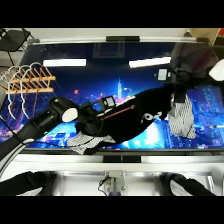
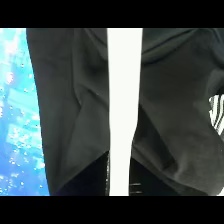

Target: Fold the shirts.

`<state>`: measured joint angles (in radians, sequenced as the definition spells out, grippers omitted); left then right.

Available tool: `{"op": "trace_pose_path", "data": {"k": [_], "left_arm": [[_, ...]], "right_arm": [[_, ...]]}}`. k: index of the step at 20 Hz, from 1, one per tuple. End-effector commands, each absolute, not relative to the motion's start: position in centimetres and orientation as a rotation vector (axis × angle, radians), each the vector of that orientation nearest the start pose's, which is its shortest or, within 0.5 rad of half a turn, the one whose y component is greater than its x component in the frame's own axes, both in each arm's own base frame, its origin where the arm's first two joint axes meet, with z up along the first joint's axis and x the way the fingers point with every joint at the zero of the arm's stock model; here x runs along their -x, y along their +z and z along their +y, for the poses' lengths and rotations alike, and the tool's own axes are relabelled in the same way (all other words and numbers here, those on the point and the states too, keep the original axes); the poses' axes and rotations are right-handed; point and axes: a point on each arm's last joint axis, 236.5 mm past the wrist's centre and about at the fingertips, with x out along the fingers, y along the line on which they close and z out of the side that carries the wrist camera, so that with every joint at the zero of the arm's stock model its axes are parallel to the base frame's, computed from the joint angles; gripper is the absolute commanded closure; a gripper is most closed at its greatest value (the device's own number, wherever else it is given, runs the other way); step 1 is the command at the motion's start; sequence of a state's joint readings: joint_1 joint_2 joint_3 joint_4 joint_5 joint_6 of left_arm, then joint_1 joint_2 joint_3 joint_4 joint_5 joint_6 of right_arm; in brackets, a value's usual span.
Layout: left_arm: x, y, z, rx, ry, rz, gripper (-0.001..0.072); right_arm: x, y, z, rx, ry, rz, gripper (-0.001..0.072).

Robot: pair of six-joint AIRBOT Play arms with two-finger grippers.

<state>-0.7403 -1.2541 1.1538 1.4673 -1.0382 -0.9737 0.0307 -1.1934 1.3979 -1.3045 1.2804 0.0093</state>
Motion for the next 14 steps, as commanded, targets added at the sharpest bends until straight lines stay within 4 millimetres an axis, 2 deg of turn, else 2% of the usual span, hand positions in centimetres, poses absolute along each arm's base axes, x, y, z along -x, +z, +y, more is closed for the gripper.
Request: {"op": "trace_pose_path", "data": {"k": [1, 2, 3, 4, 6, 7, 8, 9, 10, 12, 14], "left_arm": [[-29.9, 3.5, -30.0, -0.831, -1.027, 0.806, 0.0656], [-30.1, 3.6, -30.1, -0.827, -1.024, 0.796, 0.0656], [-30.1, 3.6, -30.1, -0.828, -1.023, 0.798, 0.0656], [-30.2, 3.6, -30.0, -0.825, -1.02, 0.799, 0.0655], [-30.8, 3.7, -29.9, -0.817, -1.007, 0.789, 0.0648], [-31.4, 3.8, -29.8, -0.808, -0.995, 0.775, 0.0588], [-32.0, 4.0, -29.7, -0.805, -0.98, 0.76, 0.0367], [-32.8, 4.3, -29.4, -0.802, -0.961, 0.745, 0.0099], [-33.6, 4.7, -28.8, -0.8, -0.938, 0.737, -0.0013], [-35.3, 6.2, -27.4, -0.787, -0.889, 0.721, -0.0013], [-35.8, 8.4, -26.2, -0.746, -0.871, 0.731, -0.0013]], "right_arm": [[-38.3, 10.5, 8.4, 1.164, 1.105, 0.698, 0.0158], [-37.9, 9.9, 8.3, 1.156, 1.129, 0.722, 0.0172], [-37.6, 9.7, 8.3, 1.147, 1.138, 0.739, 0.0416], [-37.6, 9.7, 8.2, 1.127, 1.126, 0.753, 0.0631], [-37.4, 10.2, 8.5, 1.093, 1.109, 0.755, 0.065], [-37.3, 10.5, 8.5, 1.093, 1.104, 0.749, 0.065], [-37.0, 11.1, 8.5, 1.099, 1.098, 0.741, 0.065], [-36.6, 11.5, 8.5, 1.101, 1.097, 0.738, 0.0651], [-36.0, 12.0, 8.5, 1.092, 1.096, 0.743, 0.0652], [-34.7, 12.5, 8.5, 1.068, 1.101, 0.766, 0.0652], [-33.9, 12.7, 9.1, 1.006, 1.113, 0.786, 0.0653]]}}
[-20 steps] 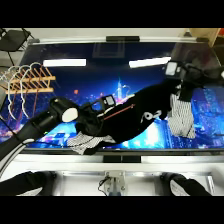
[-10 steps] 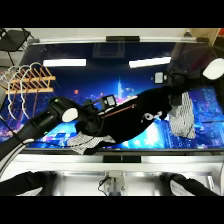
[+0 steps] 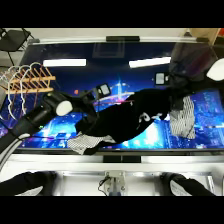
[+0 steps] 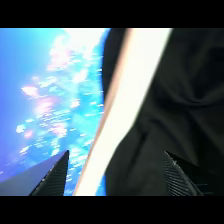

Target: Fold the shirts.

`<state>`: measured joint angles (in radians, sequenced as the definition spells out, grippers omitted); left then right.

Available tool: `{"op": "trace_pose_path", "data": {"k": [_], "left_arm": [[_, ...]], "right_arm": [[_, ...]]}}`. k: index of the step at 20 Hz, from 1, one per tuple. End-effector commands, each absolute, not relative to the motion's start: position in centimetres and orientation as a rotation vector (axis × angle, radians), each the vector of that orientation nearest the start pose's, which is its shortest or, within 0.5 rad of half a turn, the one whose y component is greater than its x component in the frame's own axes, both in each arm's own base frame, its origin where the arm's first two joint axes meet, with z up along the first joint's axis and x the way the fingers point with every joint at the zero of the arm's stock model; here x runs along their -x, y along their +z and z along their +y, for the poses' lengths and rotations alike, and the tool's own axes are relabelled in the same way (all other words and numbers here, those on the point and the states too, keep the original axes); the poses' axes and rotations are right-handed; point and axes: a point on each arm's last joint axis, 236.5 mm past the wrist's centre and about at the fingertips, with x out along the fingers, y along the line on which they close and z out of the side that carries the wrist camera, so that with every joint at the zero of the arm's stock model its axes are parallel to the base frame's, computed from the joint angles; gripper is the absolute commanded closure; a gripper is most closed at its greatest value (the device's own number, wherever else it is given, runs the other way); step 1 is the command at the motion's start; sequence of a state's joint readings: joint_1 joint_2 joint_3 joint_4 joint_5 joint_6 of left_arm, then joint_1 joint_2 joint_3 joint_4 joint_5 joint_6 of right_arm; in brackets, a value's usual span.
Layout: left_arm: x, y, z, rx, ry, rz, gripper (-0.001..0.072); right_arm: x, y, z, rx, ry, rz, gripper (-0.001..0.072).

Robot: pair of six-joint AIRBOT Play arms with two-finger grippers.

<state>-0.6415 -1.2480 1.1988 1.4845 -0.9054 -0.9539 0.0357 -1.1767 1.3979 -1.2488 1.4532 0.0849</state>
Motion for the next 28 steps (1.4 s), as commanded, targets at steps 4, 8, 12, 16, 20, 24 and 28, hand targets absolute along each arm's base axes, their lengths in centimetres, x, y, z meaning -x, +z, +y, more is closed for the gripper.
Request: {"op": "trace_pose_path", "data": {"k": [4, 8, 12, 16, 20, 24, 28], "left_arm": [[-35.4, 11.4, -23.7, -0.692, -0.835, 0.731, -0.0013], [-35.9, 11.7, -22.6, -0.468, -0.831, 0.786, -0.0013], [-38.7, 12.8, -18.5, -0.184, -0.652, 0.828, -0.0012], [-39.9, 12.8, -13.1, 0.058, -0.454, 0.902, -0.0003], [-38.3, 9.0, -16.1, 0.266, -0.509, 0.975, 0.0006], [-37.7, 7.3, -23.0, 0.551, -0.573, 0.936, 0.0004], [-39.0, 9.1, -30.2, 0.744, -0.612, 0.842, 0.0004]], "right_arm": [[-33.0, 12.3, 8.8, 0.988, 1.125, 0.835, 0.0654], [-32.3, 12.2, 10.5, 1.018, 1.17, 0.831, 0.0656], [-32.5, 12.1, 10.6, 0.987, 1.119, 0.865, 0.0656], [-34.0, 14.7, 11.3, 0.919, 0.997, 0.769, 0.0659], [-34.9, 20.7, 12.8, 0.709, 0.815, 0.608, 0.066], [-33.7, 22.9, 12.6, 0.58, 0.735, 0.6, 0.066], [-33.4, 23.3, 12.5, 0.55, 0.719, 0.603, 0.066]]}}
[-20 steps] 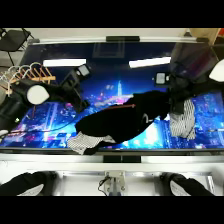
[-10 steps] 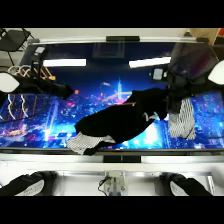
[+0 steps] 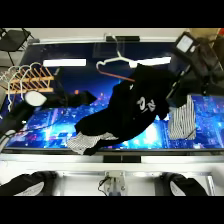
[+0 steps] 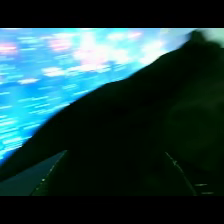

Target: Fold the shirts.

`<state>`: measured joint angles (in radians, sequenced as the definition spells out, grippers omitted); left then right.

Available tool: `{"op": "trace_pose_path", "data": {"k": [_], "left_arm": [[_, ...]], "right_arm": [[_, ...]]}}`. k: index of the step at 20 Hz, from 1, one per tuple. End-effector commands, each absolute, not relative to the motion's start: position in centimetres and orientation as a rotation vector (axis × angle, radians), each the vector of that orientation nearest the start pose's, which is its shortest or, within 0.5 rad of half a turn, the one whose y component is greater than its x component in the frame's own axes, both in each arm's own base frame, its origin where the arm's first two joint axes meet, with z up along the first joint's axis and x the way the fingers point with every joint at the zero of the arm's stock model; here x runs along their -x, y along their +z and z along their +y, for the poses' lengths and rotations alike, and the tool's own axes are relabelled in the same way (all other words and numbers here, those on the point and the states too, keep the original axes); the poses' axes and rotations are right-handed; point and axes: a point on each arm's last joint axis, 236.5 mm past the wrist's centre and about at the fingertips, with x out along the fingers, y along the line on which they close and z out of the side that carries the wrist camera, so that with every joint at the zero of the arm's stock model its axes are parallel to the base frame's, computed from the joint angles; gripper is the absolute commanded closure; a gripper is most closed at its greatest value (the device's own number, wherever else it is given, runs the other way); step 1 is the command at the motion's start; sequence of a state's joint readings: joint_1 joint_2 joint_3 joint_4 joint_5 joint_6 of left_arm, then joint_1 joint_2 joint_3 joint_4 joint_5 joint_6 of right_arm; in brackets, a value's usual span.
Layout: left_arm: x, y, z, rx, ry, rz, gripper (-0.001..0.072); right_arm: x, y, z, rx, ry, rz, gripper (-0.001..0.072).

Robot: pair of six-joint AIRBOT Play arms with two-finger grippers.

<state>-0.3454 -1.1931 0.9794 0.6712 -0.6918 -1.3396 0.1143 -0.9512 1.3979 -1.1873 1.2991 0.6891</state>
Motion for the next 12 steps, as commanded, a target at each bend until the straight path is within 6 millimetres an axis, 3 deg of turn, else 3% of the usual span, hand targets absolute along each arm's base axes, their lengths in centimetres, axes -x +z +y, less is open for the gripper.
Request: {"op": "trace_pose_path", "data": {"k": [1, 6, 8, 11, 12], "left_arm": [[-39.3, 9.9, -31.4, 0.763, -0.627, 0.821, 0.0004], [-42.2, 14.5, -33.2, 0.792, -0.676, 0.731, 0.0007], [-42.4, 14.0, -34.4, 0.784, -0.707, 0.769, 0.0066], [-41.1, 11.0, -35.9, 0.759, -0.758, 0.895, 0.008], [-40.4, 10.4, -36.2, 0.73, -0.789, 0.922, 0.0132]], "right_arm": [[-33.4, 23.3, 12.5, 0.55, 0.719, 0.604, 0.066], [-33.2, 23.0, 12.5, 0.554, 0.725, 0.617, 0.066], [-33.2, 23.0, 12.5, 0.556, 0.725, 0.616, 0.066], [-33.2, 23.0, 12.4, 0.559, 0.725, 0.615, 0.066], [-33.2, 23.0, 12.4, 0.559, 0.725, 0.615, 0.066]]}}
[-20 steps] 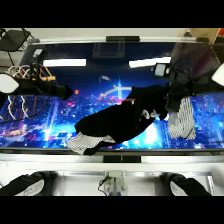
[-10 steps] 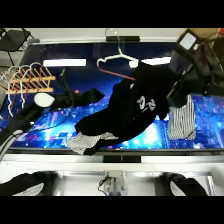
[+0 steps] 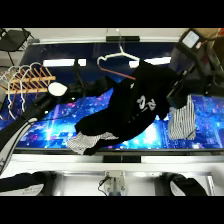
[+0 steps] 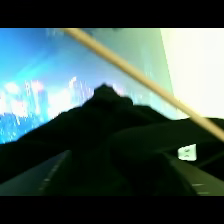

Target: Fold the shirts.

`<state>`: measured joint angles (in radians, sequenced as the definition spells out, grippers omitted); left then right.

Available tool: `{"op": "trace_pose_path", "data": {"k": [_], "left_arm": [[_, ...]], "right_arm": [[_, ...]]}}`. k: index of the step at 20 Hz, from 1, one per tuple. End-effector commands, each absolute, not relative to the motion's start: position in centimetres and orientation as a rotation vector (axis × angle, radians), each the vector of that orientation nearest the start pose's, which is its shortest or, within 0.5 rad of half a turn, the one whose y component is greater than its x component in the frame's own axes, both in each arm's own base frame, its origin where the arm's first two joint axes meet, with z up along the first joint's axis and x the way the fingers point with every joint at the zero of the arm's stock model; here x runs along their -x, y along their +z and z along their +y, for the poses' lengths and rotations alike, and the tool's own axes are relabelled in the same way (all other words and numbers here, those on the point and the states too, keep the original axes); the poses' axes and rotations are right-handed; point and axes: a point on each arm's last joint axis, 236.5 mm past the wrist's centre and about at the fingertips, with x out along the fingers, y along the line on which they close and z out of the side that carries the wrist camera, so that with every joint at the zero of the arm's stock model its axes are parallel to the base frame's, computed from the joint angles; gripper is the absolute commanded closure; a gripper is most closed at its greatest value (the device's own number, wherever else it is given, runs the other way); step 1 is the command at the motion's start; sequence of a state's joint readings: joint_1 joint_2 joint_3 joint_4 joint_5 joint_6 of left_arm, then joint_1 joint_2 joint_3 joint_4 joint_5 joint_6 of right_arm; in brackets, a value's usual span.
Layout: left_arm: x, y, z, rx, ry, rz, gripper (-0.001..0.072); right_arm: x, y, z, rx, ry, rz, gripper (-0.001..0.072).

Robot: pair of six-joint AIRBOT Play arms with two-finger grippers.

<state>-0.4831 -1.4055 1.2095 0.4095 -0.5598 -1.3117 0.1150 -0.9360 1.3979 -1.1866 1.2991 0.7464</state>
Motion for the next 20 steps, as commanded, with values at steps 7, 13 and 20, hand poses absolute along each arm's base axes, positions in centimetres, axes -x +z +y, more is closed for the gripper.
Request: {"op": "trace_pose_path", "data": {"k": [7, 13, 20], "left_arm": [[-40.6, 9.3, -34.9, 0.658, -0.798, 0.935, 0.0266], [-41.7, 9.0, -36.5, 0.766, -0.757, 0.915, 0.0266], [-41.6, 8.8, -37.3, 0.805, -0.752, 0.92, 0.0342]], "right_arm": [[-33.2, 23.1, 12.4, 0.565, 0.726, 0.61, 0.066], [-33.2, 23.1, 12.5, 0.565, 0.727, 0.61, 0.066], [-33.2, 23.1, 12.5, 0.564, 0.727, 0.61, 0.066]]}}
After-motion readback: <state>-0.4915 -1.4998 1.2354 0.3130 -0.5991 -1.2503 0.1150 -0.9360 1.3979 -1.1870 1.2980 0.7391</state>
